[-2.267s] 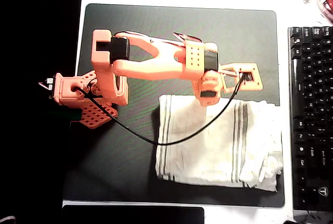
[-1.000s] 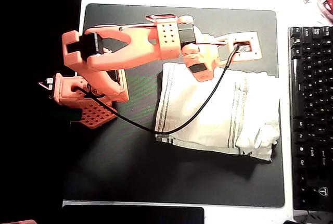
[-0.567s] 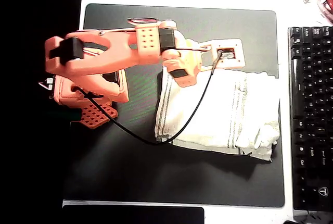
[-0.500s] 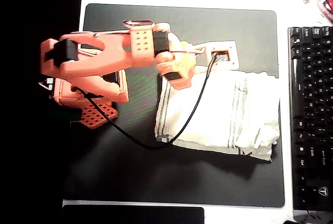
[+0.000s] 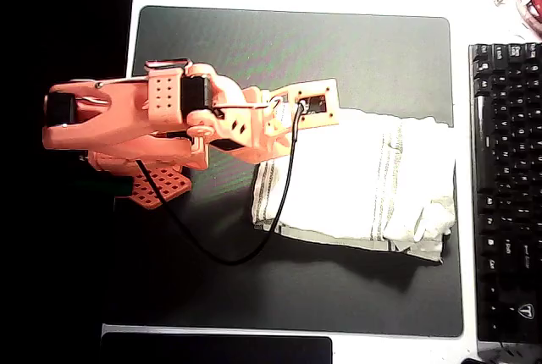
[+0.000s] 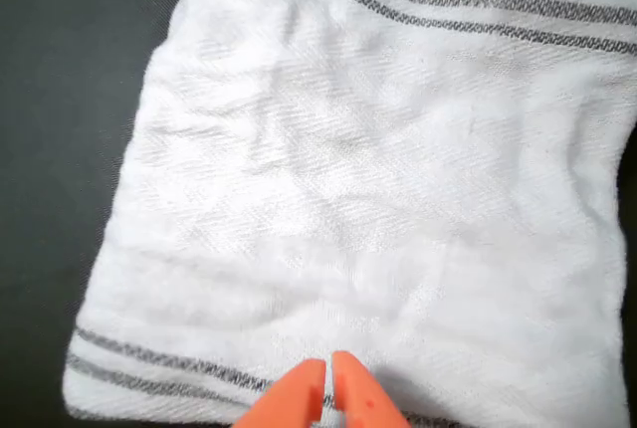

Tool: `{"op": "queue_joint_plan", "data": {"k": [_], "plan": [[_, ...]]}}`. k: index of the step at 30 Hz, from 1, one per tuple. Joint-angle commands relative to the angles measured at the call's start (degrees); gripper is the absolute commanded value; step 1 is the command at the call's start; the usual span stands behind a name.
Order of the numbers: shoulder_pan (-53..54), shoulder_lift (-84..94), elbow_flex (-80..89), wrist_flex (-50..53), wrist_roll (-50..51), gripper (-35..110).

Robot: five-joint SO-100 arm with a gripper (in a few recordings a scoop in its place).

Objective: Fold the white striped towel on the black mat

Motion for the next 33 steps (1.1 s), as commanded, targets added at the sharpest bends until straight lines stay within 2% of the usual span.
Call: {"op": "queue_joint_plan", "data": {"k": [1,9,19,33], "plan": [[0.4,6.4,4.0,0.0,-0.4,0],[2.0,16.3,13.4,0.3,-0.4,0],[2.3,20.3,18.2,0.7,0.1,0],[2.2,22.4,18.3,10.6,0.9,0]]}}
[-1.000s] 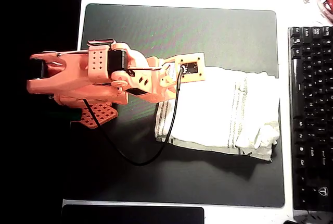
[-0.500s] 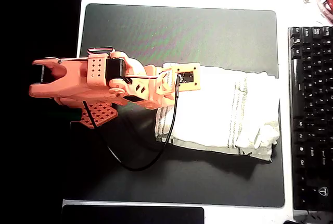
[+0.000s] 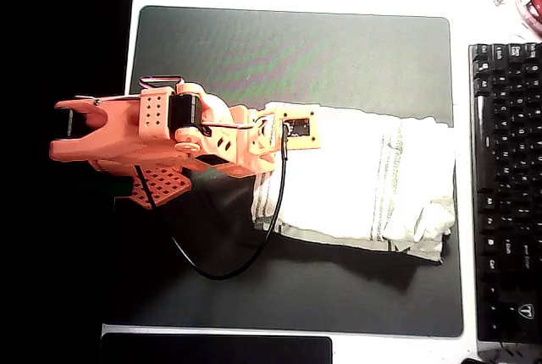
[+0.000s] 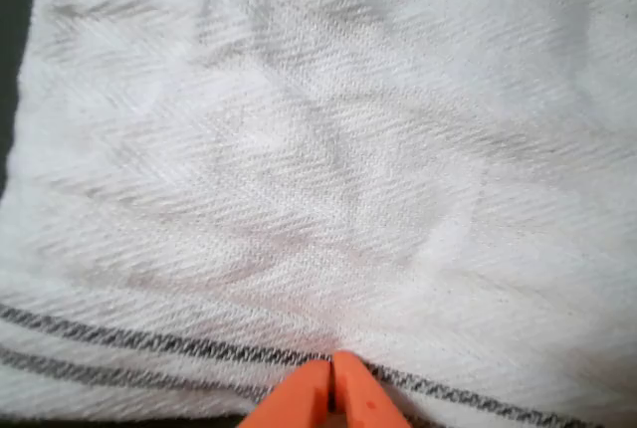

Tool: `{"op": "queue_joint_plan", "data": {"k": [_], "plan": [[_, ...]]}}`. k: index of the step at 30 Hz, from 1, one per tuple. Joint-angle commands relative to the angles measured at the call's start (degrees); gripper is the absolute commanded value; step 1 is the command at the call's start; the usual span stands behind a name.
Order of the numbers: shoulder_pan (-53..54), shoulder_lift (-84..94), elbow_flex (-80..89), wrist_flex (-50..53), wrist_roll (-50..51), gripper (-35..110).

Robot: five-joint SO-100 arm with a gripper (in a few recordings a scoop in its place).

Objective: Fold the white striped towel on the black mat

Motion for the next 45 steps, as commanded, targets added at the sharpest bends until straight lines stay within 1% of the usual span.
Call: {"op": "queue_joint_plan", "data": {"k": [1,4,45], "plan": [[-0.1,1.5,1.2,2.6,-0.2,0],[-0.1,1.5,1.2,4.5,-0.2,0],[-0.1,1.5,1.2,4.5,0.3,0]]}}
